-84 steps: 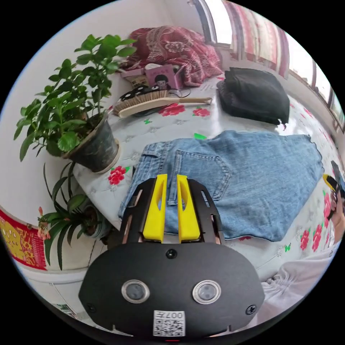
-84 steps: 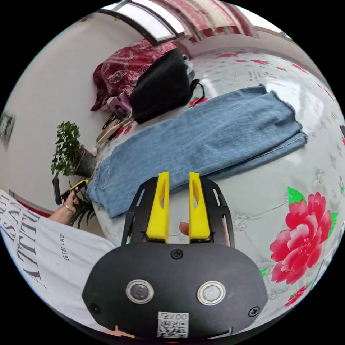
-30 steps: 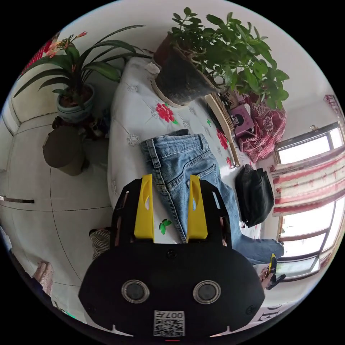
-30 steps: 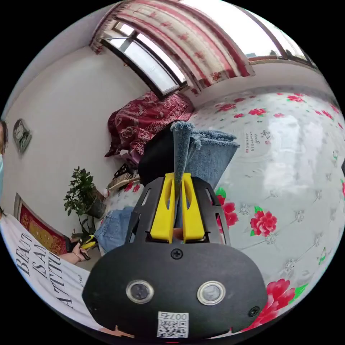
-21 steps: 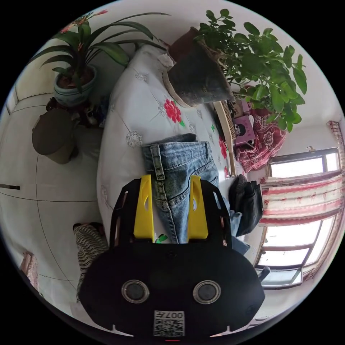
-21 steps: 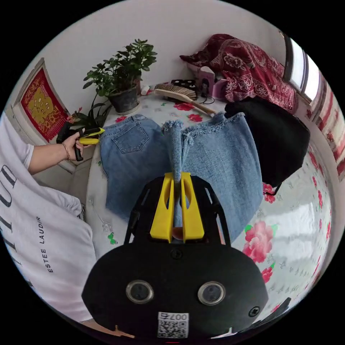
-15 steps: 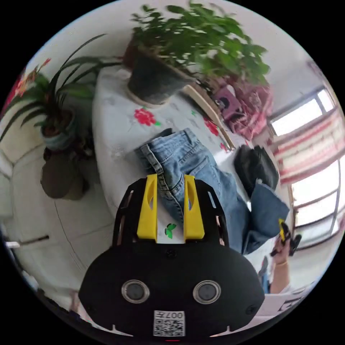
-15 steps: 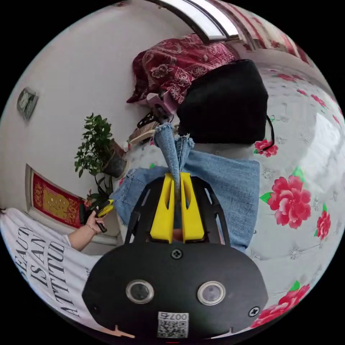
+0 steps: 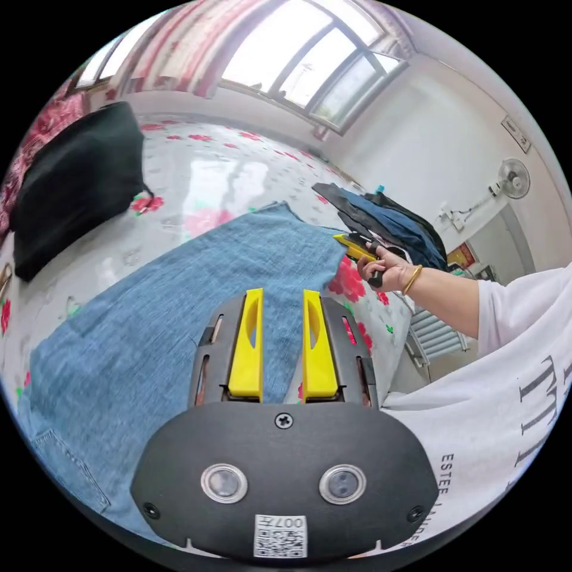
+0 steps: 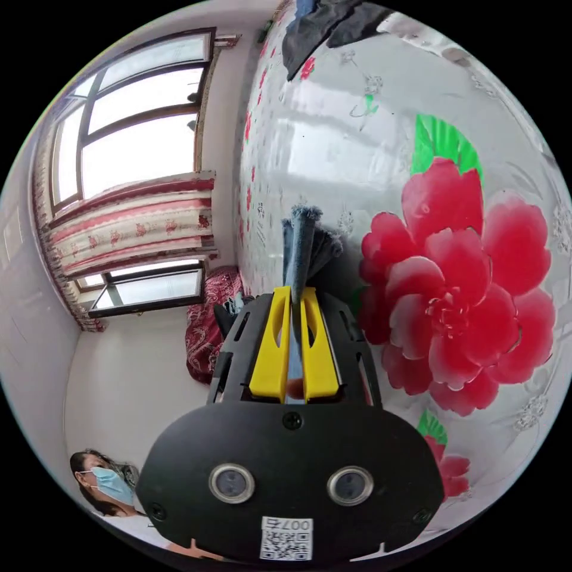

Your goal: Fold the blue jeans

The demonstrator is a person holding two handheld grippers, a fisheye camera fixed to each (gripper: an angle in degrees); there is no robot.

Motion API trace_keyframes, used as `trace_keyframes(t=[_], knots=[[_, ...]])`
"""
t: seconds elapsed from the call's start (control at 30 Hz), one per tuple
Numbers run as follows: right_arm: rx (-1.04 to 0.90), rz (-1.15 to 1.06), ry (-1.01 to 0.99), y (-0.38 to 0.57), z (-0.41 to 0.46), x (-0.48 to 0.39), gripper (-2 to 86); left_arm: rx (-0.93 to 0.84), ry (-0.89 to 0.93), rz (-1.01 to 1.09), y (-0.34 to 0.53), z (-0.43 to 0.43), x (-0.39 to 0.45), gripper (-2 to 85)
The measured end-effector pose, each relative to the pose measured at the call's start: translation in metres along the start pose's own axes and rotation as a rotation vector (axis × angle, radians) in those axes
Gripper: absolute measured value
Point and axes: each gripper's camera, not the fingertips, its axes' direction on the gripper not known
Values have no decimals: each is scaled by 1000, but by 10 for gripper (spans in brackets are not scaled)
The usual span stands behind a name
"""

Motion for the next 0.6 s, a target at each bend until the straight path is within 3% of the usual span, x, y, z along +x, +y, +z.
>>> trace_keyframes(t=[0.13,0.2,0.3,0.43,0.53,0.6], knots=[[0,23,6,7,-29,19,1,-173,-53,134,-33,91,39,92],[-25,13,16,7,-28,15,0,-364,-162,154,-35,153,46,93],[-77,-52,61,4,-17,-5,0,-304,-238,185,-37,162,54,62],[-168,-289,124,18,13,-66,0,-211,-178,120,-20,127,34,61],[-310,-610,173,57,56,-139,1,-73,-144,-79,26,63,-8,63],[-435,-872,235,101,90,-186,2,32,-196,-351,86,5,-48,64]])
